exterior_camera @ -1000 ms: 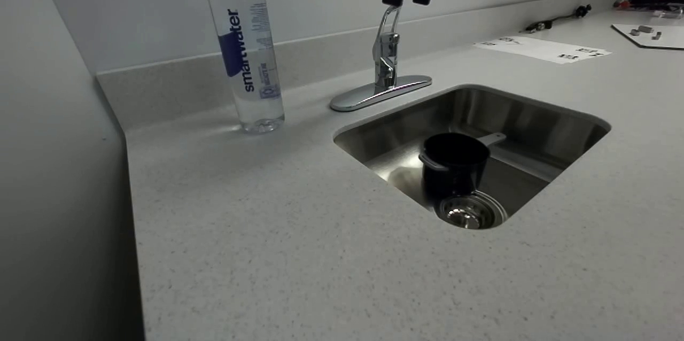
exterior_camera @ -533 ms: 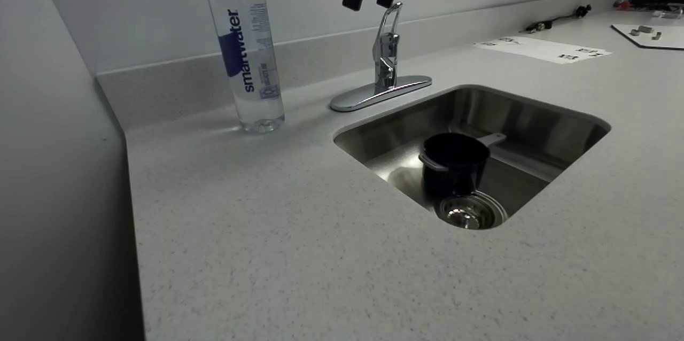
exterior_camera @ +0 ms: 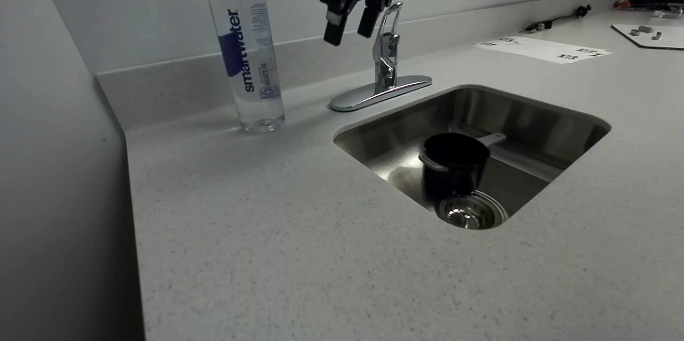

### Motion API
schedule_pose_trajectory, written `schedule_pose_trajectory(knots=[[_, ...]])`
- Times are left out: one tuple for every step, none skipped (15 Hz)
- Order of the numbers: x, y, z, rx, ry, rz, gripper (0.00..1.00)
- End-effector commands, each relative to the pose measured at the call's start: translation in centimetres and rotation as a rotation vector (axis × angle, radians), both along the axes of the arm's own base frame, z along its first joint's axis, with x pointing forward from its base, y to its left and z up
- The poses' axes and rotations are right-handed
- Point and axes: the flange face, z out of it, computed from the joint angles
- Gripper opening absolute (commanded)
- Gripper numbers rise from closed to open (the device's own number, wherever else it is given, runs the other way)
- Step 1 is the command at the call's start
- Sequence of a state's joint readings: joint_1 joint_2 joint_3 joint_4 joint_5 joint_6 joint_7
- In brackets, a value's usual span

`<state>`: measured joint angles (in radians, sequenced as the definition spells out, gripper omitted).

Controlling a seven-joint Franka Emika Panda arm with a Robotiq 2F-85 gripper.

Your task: Slide the faucet spout to the right

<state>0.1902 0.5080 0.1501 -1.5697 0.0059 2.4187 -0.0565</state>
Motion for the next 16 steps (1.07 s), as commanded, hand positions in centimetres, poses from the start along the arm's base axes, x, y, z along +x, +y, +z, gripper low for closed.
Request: schedule_pose_trajectory(knots=[[1.2, 1.0, -0.5, -0.001, -0.017, 0.022, 1.0], [1.3, 1.1, -0.7, 0.0, -0.013, 0.02, 1.0], [1.3, 1.2, -0.8, 0.001, -0.009, 0.018, 1.0], [1.3, 1.2, -1.0, 0.002, -0.003, 0.015, 1.0], [1.3, 1.2, -1.2, 0.002, 0.001, 0.014, 1.0], [1.3, 1.1, -1.3, 0.006, 0.006, 0.008, 1.0], [1.3, 1.1, -1.3, 0.013, 0.014, 0.002, 1.0], [1.2, 1.1, -1.4, 0.016, 0.019, -0.001, 1.0], [1.1, 1.1, -1.5, 0.016, 0.026, -0.001, 1.0], [0.9, 1.0, -1.4, 0.018, 0.037, -0.003, 1.0], [0.8, 1.0, -1.3, 0.02, 0.046, -0.007, 1.0], [0.6, 1.0, -1.3, 0.023, 0.053, -0.009, 1.0], [0.6, 1.0, -1.2, 0.025, 0.057, -0.011, 1.0], [0.5, 0.9, -1.1, 0.026, 0.064, -0.014, 1.0], [0.4, 0.8, -1.1, 0.025, 0.074, -0.021, 1.0], [0.3, 0.7, -1.1, 0.025, 0.088, -0.025, 1.0]])
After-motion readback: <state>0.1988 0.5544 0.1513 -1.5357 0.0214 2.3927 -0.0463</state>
